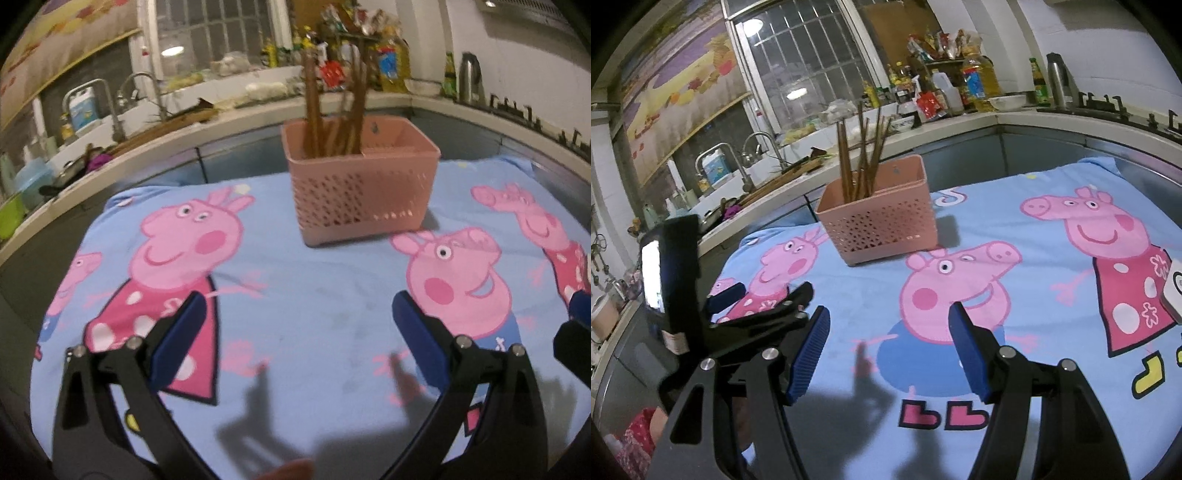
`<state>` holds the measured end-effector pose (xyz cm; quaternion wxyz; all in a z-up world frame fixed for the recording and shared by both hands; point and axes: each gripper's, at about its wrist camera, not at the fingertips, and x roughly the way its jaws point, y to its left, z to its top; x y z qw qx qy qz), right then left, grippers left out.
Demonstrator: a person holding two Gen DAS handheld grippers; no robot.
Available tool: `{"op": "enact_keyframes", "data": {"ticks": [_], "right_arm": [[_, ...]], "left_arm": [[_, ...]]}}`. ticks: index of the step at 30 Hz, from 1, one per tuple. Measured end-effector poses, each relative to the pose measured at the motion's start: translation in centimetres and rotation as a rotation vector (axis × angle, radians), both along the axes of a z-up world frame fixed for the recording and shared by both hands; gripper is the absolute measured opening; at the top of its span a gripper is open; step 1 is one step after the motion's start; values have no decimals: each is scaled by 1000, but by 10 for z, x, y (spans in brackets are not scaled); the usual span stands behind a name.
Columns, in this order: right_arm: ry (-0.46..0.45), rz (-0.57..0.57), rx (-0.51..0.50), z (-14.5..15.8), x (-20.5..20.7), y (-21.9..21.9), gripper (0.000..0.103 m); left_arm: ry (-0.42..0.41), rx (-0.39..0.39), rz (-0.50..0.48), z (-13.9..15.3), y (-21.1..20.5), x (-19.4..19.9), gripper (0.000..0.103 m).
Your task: Organize utensils
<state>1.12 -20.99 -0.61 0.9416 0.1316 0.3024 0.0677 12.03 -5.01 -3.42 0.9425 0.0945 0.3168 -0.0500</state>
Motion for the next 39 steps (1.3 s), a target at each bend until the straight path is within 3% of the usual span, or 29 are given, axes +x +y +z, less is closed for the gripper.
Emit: {"op": "enact_keyframes", "data": {"ticks": [6,21,39], "right_arm": [[25,-8,-8,-12,8,-7,30],[93,-14,-98,-52,65,-3,30],[108,-11,-89,-58,74,1,30]], "left_arm": [[39,-3,-3,-18,-5,13,96],[34,14,32,-21,6,18,96],[58,86,79,-20,8,23,96]]}}
